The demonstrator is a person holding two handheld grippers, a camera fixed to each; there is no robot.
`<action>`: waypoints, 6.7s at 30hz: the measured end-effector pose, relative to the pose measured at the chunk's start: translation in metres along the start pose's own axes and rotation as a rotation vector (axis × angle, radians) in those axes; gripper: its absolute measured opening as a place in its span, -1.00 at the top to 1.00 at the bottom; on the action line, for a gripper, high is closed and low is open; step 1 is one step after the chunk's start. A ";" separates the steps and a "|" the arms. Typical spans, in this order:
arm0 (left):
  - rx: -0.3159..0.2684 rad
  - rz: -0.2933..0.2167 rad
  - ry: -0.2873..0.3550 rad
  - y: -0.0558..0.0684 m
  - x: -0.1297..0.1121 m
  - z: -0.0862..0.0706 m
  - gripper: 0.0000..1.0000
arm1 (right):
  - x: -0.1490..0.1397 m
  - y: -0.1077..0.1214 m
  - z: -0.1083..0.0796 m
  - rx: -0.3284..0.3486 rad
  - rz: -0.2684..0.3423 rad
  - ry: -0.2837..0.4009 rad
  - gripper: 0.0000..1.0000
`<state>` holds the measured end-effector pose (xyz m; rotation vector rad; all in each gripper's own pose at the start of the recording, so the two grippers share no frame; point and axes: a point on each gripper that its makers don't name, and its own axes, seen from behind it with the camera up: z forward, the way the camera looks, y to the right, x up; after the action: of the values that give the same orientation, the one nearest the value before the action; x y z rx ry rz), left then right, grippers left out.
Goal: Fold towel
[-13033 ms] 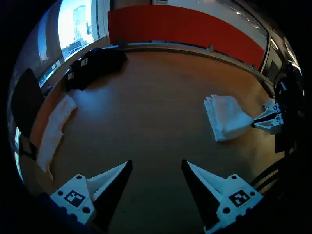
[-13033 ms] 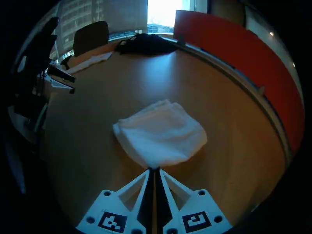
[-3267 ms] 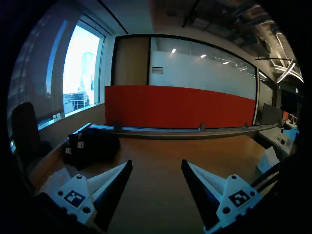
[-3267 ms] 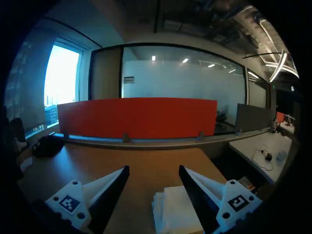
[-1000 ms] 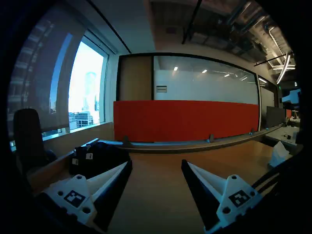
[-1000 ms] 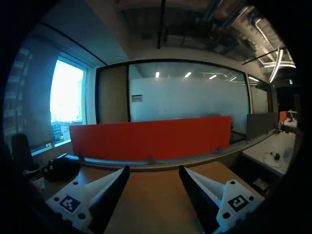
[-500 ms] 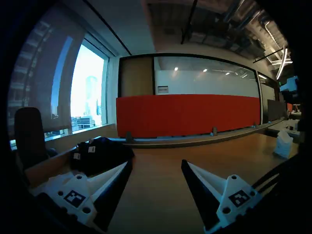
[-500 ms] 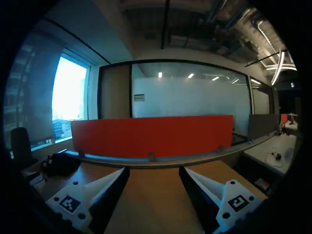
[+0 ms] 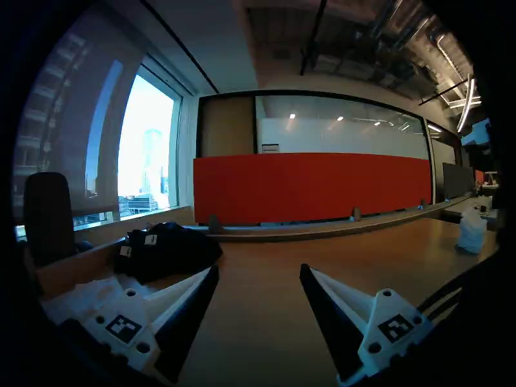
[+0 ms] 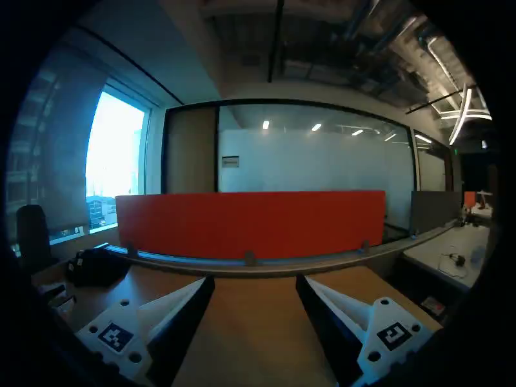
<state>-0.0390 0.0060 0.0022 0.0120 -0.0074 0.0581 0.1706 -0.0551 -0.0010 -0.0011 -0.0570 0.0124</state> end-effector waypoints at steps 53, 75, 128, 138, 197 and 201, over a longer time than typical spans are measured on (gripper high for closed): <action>0.016 -0.023 0.000 -0.011 -0.019 0.002 -0.86 | 0.018 0.023 -0.004 -0.005 -0.009 0.059 -0.95; 0.017 -0.023 0.001 -0.010 -0.021 0.002 -0.86 | -0.054 0.051 -0.001 -0.038 0.008 0.059 -0.95; 0.017 -0.024 0.001 -0.009 -0.022 0.000 -0.86 | -0.169 0.047 -0.002 0.018 -0.023 0.044 -0.96; 0.017 -0.024 0.001 -0.010 -0.022 0.000 -0.86 | -0.168 0.048 -0.002 0.015 -0.017 0.043 -0.96; 0.014 -0.026 -0.001 -0.010 -0.020 0.001 -0.87 | -0.166 0.047 -0.003 0.015 -0.016 0.042 -0.99; 0.014 -0.026 -0.001 -0.010 -0.020 0.001 -0.87 | -0.166 0.047 -0.003 0.015 -0.016 0.042 -0.99</action>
<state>-0.0588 -0.0051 0.0029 0.0259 -0.0080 0.0326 0.0040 -0.0105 -0.0134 0.0139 -0.0151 -0.0034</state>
